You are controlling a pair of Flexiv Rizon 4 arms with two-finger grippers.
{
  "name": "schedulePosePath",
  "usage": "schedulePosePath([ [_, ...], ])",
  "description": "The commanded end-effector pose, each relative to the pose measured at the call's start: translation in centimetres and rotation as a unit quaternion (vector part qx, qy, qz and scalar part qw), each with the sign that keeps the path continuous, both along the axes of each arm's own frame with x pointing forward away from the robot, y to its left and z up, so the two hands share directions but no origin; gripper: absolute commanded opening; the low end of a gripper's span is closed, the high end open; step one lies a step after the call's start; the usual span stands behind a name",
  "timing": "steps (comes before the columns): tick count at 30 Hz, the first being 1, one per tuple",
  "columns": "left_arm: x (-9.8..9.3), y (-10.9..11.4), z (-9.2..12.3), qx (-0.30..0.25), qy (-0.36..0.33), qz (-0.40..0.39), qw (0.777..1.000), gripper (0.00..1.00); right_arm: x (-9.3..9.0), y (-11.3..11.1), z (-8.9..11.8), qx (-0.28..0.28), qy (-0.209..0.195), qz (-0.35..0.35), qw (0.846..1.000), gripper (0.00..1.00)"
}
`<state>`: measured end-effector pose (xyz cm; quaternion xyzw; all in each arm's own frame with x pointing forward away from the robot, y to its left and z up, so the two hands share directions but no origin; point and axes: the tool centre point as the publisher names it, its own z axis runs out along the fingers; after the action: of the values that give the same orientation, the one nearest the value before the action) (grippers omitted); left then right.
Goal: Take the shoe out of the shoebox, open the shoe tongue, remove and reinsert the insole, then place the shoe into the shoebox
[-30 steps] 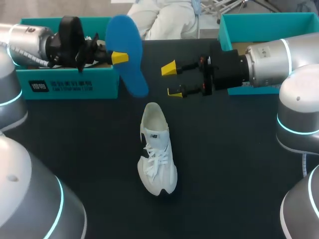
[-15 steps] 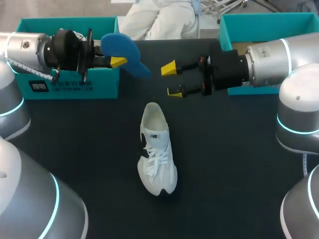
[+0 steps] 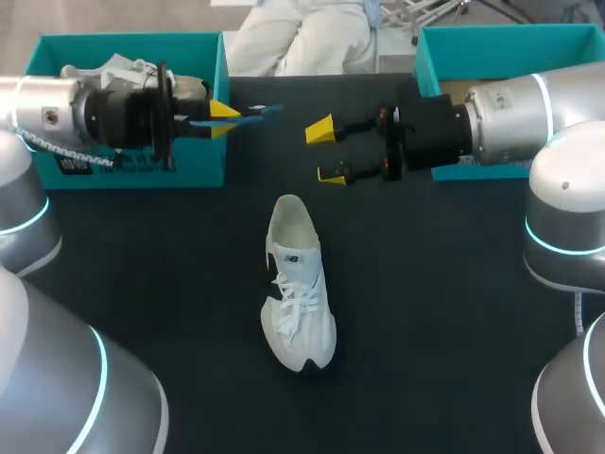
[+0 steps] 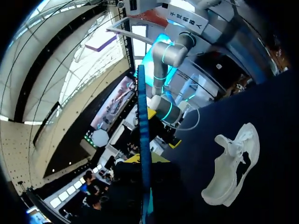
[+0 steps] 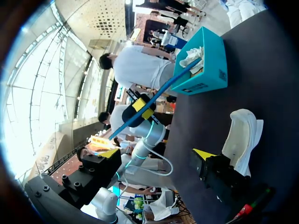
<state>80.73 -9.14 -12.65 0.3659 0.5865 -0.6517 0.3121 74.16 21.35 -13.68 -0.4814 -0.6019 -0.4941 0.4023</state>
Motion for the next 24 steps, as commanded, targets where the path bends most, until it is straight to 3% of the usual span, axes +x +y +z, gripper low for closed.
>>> schedulePosePath([
  [1, -0.4, 0.1, -0.3, 0.001, -0.129, 0.032, 0.991, 0.0, 0.0, 0.2, 0.0, -0.001, 0.0, -0.002, 1.0, 1.0],
  [14, -0.5, 0.0, -0.7, 0.001, -0.145, 0.035, 0.989, 0.0, 0.0, 0.2, 0.0, -0.001, 0.0, -0.002, 1.0, 1.0],
  [24, -0.3, -0.2, -1.4, -0.003, -0.267, 0.058, 0.962, 0.0, 0.0, 0.2, 0.0, -0.001, 0.0, -0.002, 1.0, 1.0],
])
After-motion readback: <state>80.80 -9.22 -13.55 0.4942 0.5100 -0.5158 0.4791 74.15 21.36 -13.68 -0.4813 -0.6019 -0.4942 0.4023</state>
